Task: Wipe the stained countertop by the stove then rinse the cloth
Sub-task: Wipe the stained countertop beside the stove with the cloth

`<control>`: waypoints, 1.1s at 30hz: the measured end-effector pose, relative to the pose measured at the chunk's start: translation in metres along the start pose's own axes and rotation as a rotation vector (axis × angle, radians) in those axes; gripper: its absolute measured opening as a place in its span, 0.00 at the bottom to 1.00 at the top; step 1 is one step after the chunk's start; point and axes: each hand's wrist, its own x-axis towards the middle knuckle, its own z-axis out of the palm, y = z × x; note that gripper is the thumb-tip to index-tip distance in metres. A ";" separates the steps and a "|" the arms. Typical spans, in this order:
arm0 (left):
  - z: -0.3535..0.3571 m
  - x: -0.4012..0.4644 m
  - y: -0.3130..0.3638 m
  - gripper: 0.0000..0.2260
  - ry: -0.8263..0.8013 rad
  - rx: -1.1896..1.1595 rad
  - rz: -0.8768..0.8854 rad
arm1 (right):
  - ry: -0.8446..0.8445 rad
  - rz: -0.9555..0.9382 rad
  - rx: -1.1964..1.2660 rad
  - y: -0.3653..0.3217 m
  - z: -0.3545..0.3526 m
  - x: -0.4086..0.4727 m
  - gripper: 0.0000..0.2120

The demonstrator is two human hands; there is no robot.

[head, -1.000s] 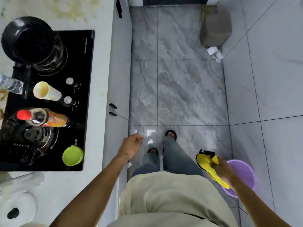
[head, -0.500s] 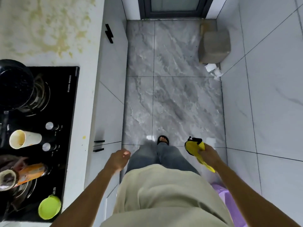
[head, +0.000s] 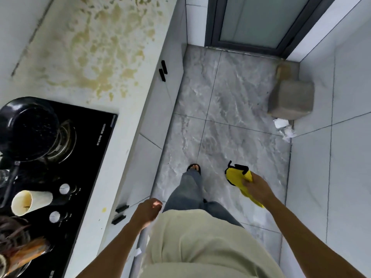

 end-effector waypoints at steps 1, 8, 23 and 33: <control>-0.012 0.009 0.012 0.13 0.000 0.019 0.009 | -0.007 0.018 0.001 -0.004 -0.006 0.005 0.18; -0.108 0.066 0.123 0.18 0.015 -0.067 0.017 | -0.025 0.148 0.093 -0.018 -0.048 0.017 0.05; -0.221 0.174 0.282 0.18 0.003 -0.055 -0.046 | -0.054 0.207 0.164 -0.093 -0.200 0.180 0.16; -0.235 0.184 0.283 0.13 0.047 -0.161 -0.135 | -0.111 -0.110 -0.096 -0.275 -0.287 0.330 0.19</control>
